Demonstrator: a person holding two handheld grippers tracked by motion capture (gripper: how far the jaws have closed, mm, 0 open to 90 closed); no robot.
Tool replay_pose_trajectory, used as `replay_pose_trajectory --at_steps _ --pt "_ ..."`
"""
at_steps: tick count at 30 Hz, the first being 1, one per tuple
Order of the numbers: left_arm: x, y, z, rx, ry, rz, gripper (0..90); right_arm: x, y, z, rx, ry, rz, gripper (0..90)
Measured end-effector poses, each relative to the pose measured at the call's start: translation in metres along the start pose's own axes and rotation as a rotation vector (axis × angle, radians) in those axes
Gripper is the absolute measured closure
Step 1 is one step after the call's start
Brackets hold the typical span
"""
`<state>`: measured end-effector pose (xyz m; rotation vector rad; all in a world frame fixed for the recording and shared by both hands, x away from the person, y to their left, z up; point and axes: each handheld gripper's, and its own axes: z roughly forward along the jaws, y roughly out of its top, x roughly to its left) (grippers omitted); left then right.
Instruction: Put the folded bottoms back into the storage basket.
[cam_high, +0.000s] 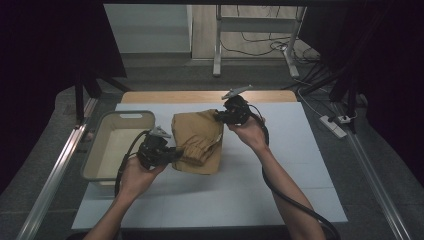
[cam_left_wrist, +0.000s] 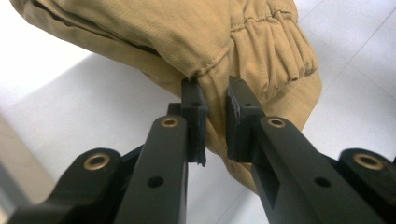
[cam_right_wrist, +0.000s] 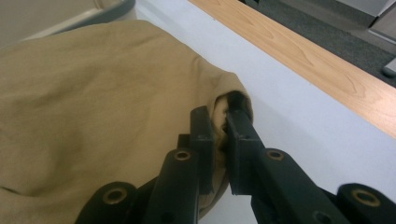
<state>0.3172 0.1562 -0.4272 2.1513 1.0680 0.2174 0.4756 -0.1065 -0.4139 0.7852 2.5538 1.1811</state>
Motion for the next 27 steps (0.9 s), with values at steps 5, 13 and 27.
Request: replay_pose_trajectory --at_steps 5,13,27 --pt "0.004 -0.006 -0.010 -0.013 0.012 0.014 79.0 0.007 0.008 0.001 -0.011 0.013 -0.006 82.8" --pt "0.013 -0.013 -0.025 -0.019 0.031 -0.001 79.0 0.020 0.022 0.007 -0.016 0.035 -0.021 82.8" --pt "0.031 -0.030 -0.053 -0.035 0.031 -0.053 79.0 0.040 0.047 0.023 -0.021 0.075 -0.051 82.8"
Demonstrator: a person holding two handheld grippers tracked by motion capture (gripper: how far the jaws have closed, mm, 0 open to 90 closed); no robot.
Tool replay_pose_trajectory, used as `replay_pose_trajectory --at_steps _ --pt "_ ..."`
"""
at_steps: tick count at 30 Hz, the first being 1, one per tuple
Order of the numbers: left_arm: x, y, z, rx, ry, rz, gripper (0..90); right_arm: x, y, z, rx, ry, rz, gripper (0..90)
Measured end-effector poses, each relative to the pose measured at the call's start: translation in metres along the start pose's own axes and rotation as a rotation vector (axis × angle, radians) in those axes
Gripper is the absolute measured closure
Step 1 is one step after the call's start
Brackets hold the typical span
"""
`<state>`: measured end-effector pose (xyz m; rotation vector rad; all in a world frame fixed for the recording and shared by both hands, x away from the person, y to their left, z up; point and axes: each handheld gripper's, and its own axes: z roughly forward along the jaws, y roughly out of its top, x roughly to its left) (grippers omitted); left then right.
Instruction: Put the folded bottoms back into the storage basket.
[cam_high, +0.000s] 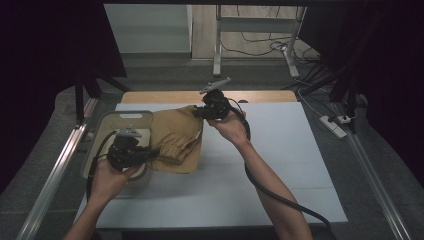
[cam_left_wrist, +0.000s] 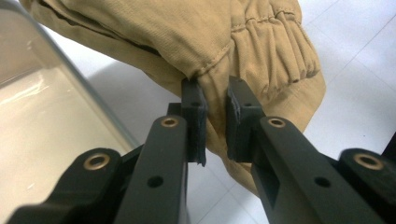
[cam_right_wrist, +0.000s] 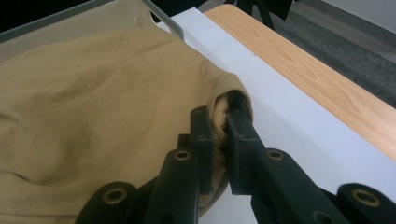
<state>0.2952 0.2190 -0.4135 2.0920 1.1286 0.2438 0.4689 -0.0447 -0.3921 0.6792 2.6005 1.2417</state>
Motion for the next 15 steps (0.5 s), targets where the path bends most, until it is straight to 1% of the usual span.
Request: replay_pose_trajectory --at_steps 10,15 --pt "0.011 -0.011 -0.016 -0.003 0.027 -0.019 79.0 0.013 0.016 0.015 -0.001 0.024 -0.025 82.8" --pt "0.017 -0.017 -0.023 -0.013 0.036 -0.031 79.0 0.018 0.021 0.021 -0.003 0.035 -0.024 82.8"
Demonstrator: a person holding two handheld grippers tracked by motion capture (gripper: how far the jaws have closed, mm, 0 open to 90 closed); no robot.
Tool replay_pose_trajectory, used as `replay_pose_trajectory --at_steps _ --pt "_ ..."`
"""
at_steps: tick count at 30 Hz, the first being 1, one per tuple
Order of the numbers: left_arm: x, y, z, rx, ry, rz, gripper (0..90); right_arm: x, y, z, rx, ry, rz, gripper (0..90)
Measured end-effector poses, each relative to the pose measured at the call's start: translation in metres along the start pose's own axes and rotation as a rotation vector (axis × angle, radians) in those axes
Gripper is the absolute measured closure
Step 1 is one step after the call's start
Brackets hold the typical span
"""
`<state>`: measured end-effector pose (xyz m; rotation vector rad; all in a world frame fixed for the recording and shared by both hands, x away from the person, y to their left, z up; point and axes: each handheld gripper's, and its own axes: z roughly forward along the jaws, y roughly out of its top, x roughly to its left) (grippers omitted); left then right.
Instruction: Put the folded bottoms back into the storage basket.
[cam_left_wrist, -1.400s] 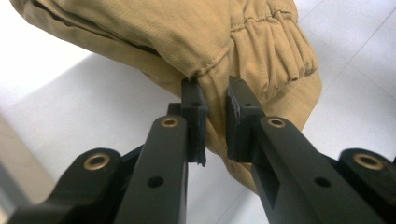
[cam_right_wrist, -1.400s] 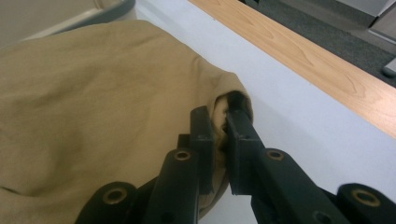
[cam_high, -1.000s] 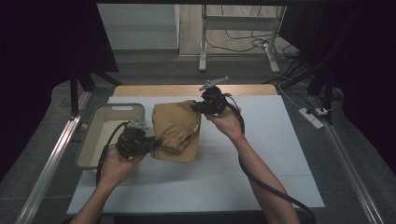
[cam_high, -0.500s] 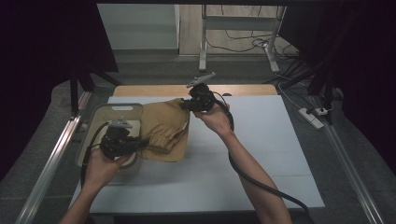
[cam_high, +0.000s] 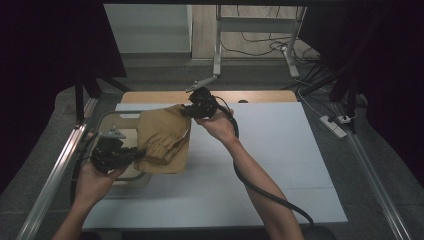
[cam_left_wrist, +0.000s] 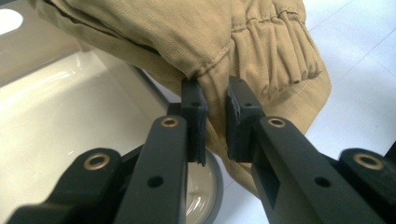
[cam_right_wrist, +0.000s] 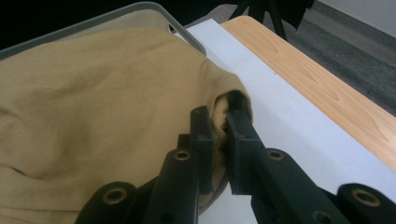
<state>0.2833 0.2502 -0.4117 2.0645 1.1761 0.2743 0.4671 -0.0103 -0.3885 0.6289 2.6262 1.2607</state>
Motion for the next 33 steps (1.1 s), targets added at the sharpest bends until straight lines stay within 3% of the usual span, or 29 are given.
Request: replay_pose_trajectory --at_steps 33 --pt "0.045 -0.035 -0.040 -0.003 0.091 -0.081 78.9 0.030 0.032 0.057 -0.026 0.064 -0.015 82.8"
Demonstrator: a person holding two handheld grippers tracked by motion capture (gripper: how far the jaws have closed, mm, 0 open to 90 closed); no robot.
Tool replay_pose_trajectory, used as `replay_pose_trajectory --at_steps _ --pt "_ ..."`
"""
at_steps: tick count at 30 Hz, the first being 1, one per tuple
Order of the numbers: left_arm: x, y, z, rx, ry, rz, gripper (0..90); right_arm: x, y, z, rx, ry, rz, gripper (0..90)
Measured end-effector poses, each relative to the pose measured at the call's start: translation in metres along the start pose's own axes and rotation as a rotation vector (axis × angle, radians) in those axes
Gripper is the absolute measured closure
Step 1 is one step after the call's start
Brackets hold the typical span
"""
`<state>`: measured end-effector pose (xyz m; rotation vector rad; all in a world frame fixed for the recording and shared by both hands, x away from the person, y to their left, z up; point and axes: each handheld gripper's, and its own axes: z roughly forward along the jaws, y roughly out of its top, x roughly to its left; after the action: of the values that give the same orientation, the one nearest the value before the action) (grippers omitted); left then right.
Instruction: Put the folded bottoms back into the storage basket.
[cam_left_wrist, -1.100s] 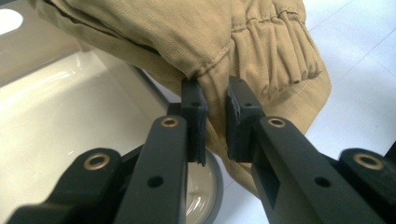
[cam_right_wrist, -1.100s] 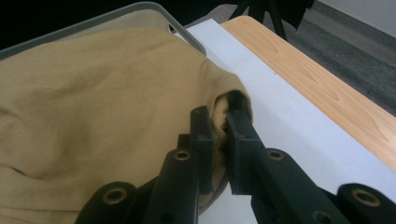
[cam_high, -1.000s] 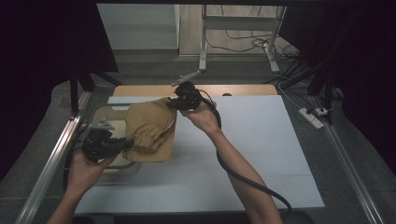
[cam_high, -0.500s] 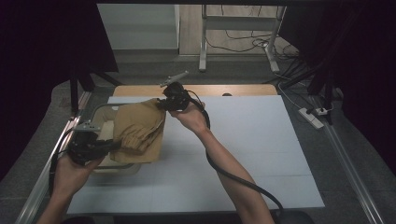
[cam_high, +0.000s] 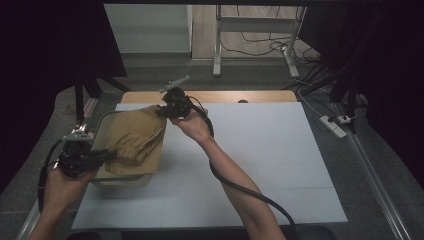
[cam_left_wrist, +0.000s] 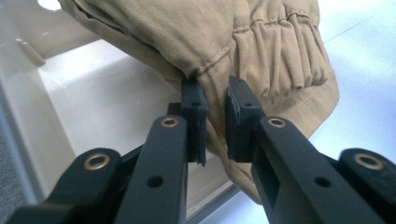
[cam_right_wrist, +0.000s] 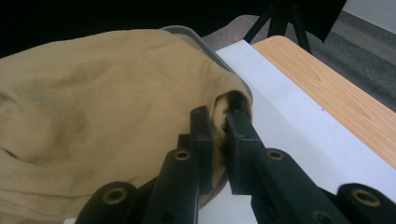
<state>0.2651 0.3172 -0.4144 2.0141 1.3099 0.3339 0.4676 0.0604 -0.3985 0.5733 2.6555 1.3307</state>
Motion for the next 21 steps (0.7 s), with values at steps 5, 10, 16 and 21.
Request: replay_pose_trajectory --at_steps 5,10,16,21 --pt "0.006 -0.003 -0.004 0.004 0.012 -0.010 78.9 0.003 0.002 0.009 -0.006 0.010 0.010 82.7" --pt "0.012 -0.007 -0.007 0.007 0.025 -0.023 78.9 0.005 0.002 0.018 -0.006 0.019 0.019 82.8" --pt "0.019 -0.013 -0.010 0.012 0.043 -0.037 78.9 0.010 0.004 0.029 -0.010 0.022 0.004 82.7" --pt "0.025 -0.019 -0.012 0.015 0.052 -0.051 78.9 0.015 0.005 0.037 -0.011 0.024 -0.007 82.7"
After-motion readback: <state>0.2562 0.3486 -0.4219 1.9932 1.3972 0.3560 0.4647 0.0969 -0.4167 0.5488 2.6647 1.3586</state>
